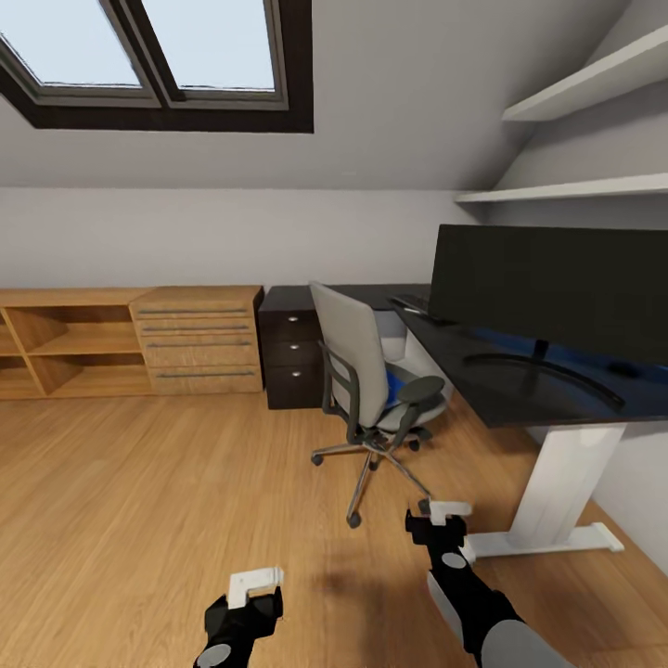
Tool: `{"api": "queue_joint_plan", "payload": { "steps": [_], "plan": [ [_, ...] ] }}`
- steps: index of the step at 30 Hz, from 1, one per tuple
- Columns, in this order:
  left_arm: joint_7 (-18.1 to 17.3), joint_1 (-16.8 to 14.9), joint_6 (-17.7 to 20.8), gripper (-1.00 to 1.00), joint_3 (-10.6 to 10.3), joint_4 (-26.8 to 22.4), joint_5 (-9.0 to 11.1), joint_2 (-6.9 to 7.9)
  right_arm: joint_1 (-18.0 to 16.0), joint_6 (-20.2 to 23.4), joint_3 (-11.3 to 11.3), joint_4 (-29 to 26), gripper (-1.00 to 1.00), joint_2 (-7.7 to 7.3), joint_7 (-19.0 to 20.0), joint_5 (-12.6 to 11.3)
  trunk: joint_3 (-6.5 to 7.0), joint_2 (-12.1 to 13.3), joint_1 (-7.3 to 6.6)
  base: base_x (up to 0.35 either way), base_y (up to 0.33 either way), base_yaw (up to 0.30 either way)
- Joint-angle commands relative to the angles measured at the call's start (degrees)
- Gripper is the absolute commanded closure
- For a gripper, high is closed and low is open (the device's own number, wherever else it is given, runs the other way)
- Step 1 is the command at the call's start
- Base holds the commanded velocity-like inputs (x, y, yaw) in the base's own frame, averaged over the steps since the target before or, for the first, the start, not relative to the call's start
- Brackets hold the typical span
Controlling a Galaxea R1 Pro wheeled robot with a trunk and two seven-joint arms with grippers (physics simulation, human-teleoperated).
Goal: In the bedroom, organize the workspace by keeping the computer under the desk, ensuring the monitor is on the desk, placing the keyboard on the desk next to the monitor, placing the mouse on the desk next to the keyboard, moving the folder from the swivel chair onto the desk next to the mouse, stacking the notebook on top of the folder with the pen on top of the notebook, and positioning the swivel chair next to the desk.
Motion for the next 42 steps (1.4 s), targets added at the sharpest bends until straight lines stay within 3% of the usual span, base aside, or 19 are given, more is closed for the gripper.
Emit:
{"api": "queue_joint_plan", "payload": {
  "steps": [1,6,9,10,13,14,17,21,24,31,42],
  "plan": [
    [0.64,0.0,0.26,-1.0,-0.21,-0.77,0.56,0.0,-0.31,0.19,0.12,0.34,-1.0,0.02,-0.37,0.24,-0.23,-0.44,0.22,0.0,0.0,0.0],
    [1.24,0.01,0.7,-1.0,-2.36,-5.2,1.13,0.0,-4.04,3.67,0.11,1.37,-1.0,0.05,-0.4,0.07,-1.13,-2.44,1.32,0.0,0.0,0.0],
    [1.4,0.01,1.94,-1.0,-3.93,-8.43,1.54,0.0,-8.65,6.37,0.04,2.75,-1.0,-0.09,-0.39,-0.05,-1.67,-3.65,1.98,0.0,0.0,0.0],
    [1.47,0.01,4.58,-1.0,-4.52,-11.12,2.2,0.0,-12.8,7.42,-0.45,5.25,-1.0,-0.6,-0.38,-0.6,-1.85,-4.05,2.2,0.0,0.0,0.0],
    [1.52,0.01,7.81,-1.0,-4.92,-13.76,3.86,0.0,-17.19,7.92,-1.55,8.82,-1.0,-1.84,-0.34,-1.94,-2.38,-5.25,2.86,0.0,0.0,0.0],
    [1.54,0.01,9.39,-1.0,-5.45,-14.9,5.26,0.0,-19.69,8.08,-2.28,10.82,-1.0,-2.66,-0.32,-3.09,-2.56,-5.65,3.08,0.0,0.0,0.0],
    [1.59,0.01,10.86,-1.0,-6.64,-15.87,7.18,0.0,-22.26,8.16,-2.96,12.56,-1.0,-3.51,-0.3,-4.81,-3.1,-6.86,3.74,0.0,0.0,0.0],
    [1.91,0.02,11.97,-1.0,-7.93,-16.57,9.42,0.0,-24.28,7.95,-3.46,14.02,-1.0,-4.03,-0.16,-6.72,-3.82,-8.46,4.62,0.0,0.0,0.0],
    [3.09,0.05,11.98,-1.0,-8.26,-16.76,9.79,0.0,-24.71,7.03,-3.48,14.62,-1.0,-3.33,0.08,-7.11,-4.36,-9.66,5.27,0.0,0.0,0.0],
    [6.54,0.09,11.66,-1.0,-8.09,-16.87,9.99,0.0,-24.84,4.54,-3.57,15.09,-1.0,-0.47,0.35,-7.16,-5.62,-12.47,6.81,0.0,0.0,0.0],
    [8.01,0.06,9.1,-1.0,-8.6,-16.89,10.03,0.21,-24.74,3.36,-3.59,15.1,-1.0,0.47,0.32,-7.45,-7.59,-16.88,9.23,0.0,0.0,0.0]
  ]
}}
